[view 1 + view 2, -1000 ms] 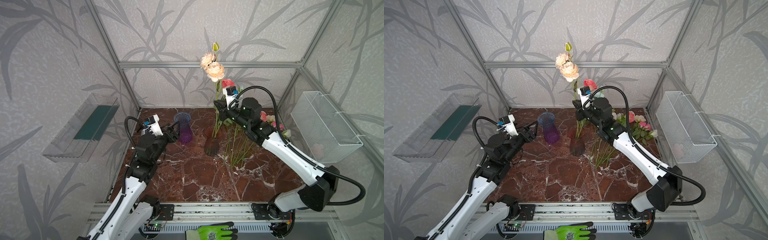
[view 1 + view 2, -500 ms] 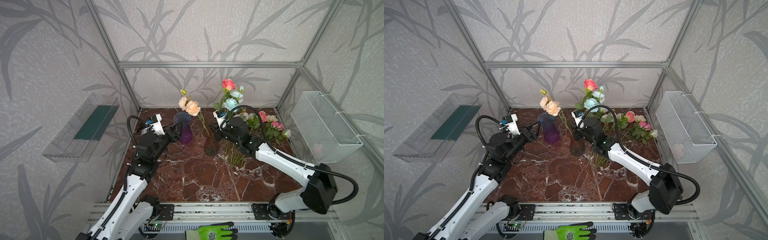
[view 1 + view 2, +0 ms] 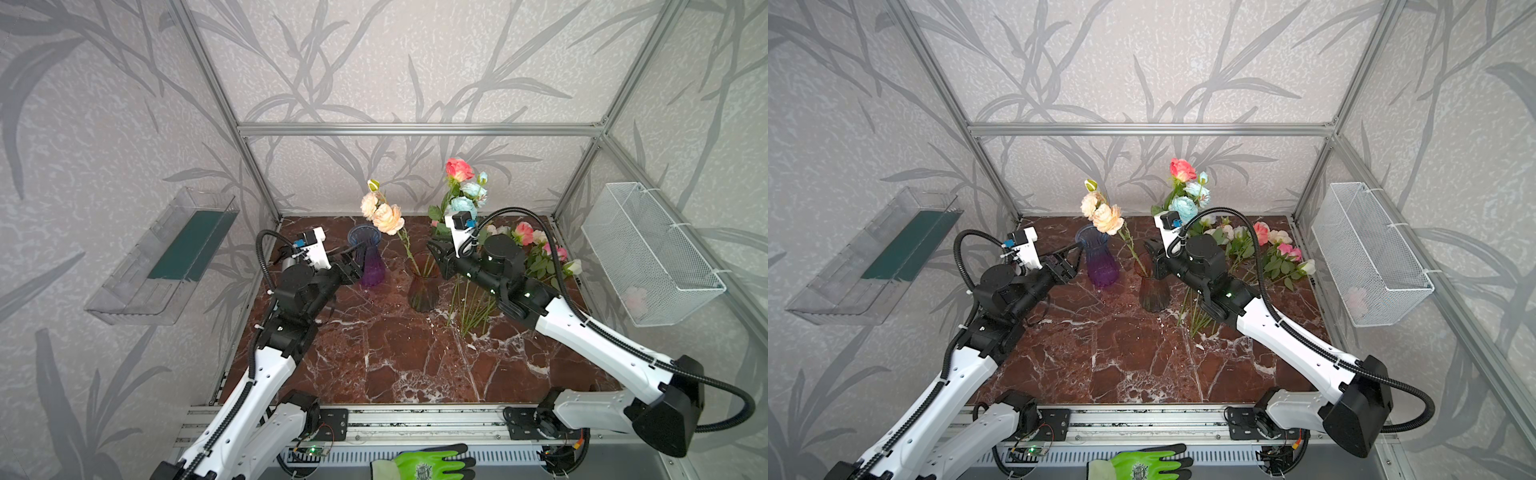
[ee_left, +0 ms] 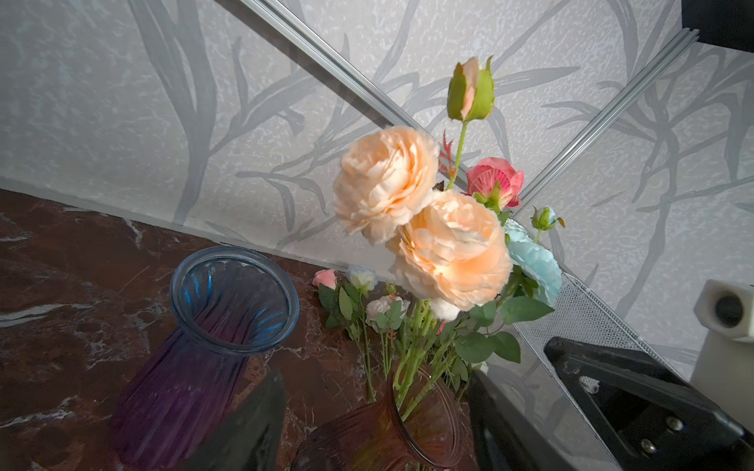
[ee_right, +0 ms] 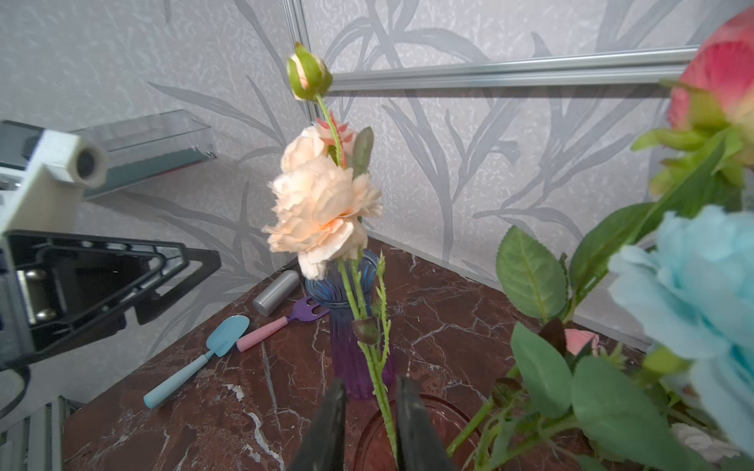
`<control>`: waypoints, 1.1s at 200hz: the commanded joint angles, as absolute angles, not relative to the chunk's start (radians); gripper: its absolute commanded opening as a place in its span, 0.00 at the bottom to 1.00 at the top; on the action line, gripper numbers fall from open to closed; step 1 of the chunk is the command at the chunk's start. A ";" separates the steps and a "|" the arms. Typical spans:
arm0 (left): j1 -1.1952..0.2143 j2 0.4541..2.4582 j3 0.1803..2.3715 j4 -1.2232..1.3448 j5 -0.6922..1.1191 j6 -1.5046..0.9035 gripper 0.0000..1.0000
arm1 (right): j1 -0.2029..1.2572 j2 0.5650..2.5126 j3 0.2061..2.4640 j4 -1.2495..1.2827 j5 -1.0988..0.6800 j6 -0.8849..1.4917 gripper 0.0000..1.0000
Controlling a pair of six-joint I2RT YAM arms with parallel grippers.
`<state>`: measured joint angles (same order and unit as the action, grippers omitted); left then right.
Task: Arrange flowers in a vase
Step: Place the flower in the vase, then pick up the flower from the top-right of the table.
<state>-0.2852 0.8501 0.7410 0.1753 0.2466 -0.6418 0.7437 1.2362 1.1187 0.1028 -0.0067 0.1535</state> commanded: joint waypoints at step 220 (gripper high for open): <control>-0.784 0.980 0.777 0.099 0.218 -0.529 0.71 | 0.148 1.850 1.124 -0.068 -0.343 0.540 0.41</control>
